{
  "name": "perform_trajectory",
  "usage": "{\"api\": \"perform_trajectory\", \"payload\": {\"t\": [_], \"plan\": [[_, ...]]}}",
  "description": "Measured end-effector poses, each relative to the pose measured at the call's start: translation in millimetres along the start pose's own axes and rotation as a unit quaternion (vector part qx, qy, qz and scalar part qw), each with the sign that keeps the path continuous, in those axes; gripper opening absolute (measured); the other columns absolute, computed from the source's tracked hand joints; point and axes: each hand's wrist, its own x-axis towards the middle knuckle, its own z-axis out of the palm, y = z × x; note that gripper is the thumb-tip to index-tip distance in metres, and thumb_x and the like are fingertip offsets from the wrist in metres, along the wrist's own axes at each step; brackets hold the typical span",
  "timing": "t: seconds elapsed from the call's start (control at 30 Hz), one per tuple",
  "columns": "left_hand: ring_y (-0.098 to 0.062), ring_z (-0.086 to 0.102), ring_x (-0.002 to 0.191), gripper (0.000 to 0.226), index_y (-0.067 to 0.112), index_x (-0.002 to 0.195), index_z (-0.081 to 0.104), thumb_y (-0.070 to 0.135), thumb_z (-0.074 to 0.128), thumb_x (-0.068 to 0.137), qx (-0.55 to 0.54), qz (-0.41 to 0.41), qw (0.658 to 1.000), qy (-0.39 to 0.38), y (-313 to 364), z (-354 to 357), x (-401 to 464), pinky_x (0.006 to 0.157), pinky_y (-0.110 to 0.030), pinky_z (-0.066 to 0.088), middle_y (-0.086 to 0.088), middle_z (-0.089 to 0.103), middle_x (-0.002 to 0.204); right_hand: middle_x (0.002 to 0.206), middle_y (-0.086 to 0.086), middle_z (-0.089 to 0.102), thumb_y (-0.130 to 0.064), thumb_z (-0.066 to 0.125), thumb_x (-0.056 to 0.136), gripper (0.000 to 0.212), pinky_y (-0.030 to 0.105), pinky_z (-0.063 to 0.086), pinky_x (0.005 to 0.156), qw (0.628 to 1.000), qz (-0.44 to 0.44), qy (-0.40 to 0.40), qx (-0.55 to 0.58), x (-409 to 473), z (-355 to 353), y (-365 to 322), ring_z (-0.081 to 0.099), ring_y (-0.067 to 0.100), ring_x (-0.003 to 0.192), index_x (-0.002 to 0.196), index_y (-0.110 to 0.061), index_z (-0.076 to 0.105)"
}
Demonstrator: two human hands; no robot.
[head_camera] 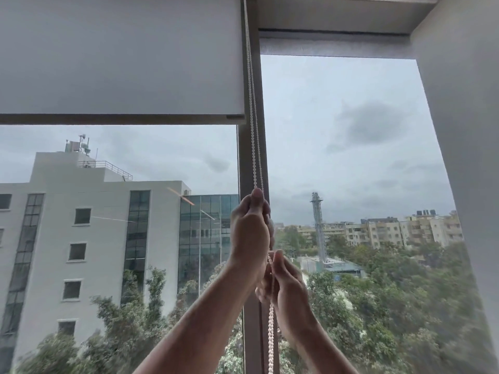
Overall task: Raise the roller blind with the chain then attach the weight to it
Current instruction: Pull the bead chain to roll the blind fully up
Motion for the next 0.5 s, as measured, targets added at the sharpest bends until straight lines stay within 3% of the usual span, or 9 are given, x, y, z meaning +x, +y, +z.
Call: {"api": "perform_trajectory", "payload": {"t": [0.03,0.07,0.1,0.13,0.2,0.27,0.33,0.43,0.5], "plan": [[-0.007,0.025,0.032,0.048,0.021,0.058,0.046,0.032,0.041,0.104,-0.003,0.0,1.0,0.003,-3,-1,-4,0.035,-0.018,0.021,0.008,0.035,0.041,0.078,0.029,0.068,-0.052,0.04,0.093,0.053,0.042,0.053,0.064,1.0,0.012,-0.001,-0.003,8,-3,-6,0.041,0.015,0.067,0.081,-0.011,0.072],[-0.009,0.026,0.033,0.049,0.023,0.056,0.047,0.032,0.041,0.104,-0.002,0.001,1.0,0.006,-6,-1,-9,0.037,-0.02,0.023,0.007,0.035,0.041,0.1,0.032,0.068,-0.056,0.036,0.092,0.057,0.052,0.054,0.084,1.0,0.022,0.005,-0.012,16,-5,-13,0.053,0.038,0.115,0.093,-0.014,0.075],[-0.009,0.027,0.035,0.05,0.023,0.055,0.049,0.032,0.042,0.104,0.005,0.003,1.0,0.007,-11,-2,-15,0.039,-0.022,0.024,0.007,0.036,0.042,0.112,0.032,0.065,-0.058,0.033,0.09,0.06,0.056,0.048,0.096,0.999,0.028,0.013,-0.023,24,-5,-22,0.067,0.039,0.104,0.101,-0.016,0.074],[-0.009,0.029,0.038,0.051,0.024,0.054,0.052,0.031,0.042,0.103,0.012,0.006,1.0,0.008,-16,-3,-20,0.041,-0.024,0.025,0.008,0.037,0.043,0.112,0.031,0.067,-0.059,0.033,0.089,0.062,0.057,0.046,0.098,0.999,0.026,0.025,-0.039,33,-4,-32,0.067,0.038,0.105,0.105,-0.014,0.073],[-0.006,0.028,0.039,0.052,0.027,0.055,0.061,0.026,0.042,0.104,0.021,0.011,1.0,0.004,-25,-8,-30,0.038,-0.022,0.024,0.01,0.041,0.045,0.09,0.02,0.07,-0.058,0.036,0.091,0.06,0.05,0.053,0.085,0.998,0.002,0.037,-0.055,52,-2,-51,0.067,0.031,0.086,0.102,-0.009,0.071],[-0.006,0.026,0.039,0.051,0.024,0.057,0.059,0.021,0.041,0.104,0.029,0.011,1.0,0.005,-31,-14,-35,0.036,-0.02,0.022,0.005,0.039,0.048,0.071,0.005,0.064,-0.052,0.04,0.096,0.05,0.034,0.052,0.066,0.998,-0.014,0.026,-0.052,68,6,-70,0.062,0.017,0.067,0.096,-0.011,0.07],[-0.007,0.024,0.04,0.047,0.021,0.058,0.05,0.02,0.041,0.104,0.036,0.006,0.999,0.012,-34,-17,-37,0.036,-0.021,0.021,-0.001,0.035,0.052,0.065,0.0,0.063,-0.047,0.04,0.1,0.045,0.028,0.051,0.057,0.998,-0.009,0.015,-0.065,83,17,-87,0.061,0.011,0.057,0.095,-0.014,0.069],[-0.007,0.025,0.038,0.044,0.017,0.06,0.047,0.024,0.043,0.104,0.04,0.0,0.999,0.013,-35,-16,-40,0.034,-0.02,0.021,0.002,0.035,0.049,0.065,0.0,0.063,-0.044,0.04,0.102,0.042,0.028,0.05,0.052,0.999,0.005,0.004,-0.043,104,38,-113,0.059,0.012,0.055,0.103,-0.011,0.066],[-0.006,0.025,0.037,0.045,0.019,0.058,0.047,0.025,0.044,0.103,0.028,-0.001,1.0,0.011,-35,-15,-41,0.033,-0.018,0.021,0.004,0.034,0.047,0.062,-0.001,0.055,-0.039,0.04,0.103,0.038,0.026,0.039,0.046,1.0,0.009,0.004,-0.022,115,53,-128,0.048,0.01,0.049,0.104,-0.009,0.064]]}}
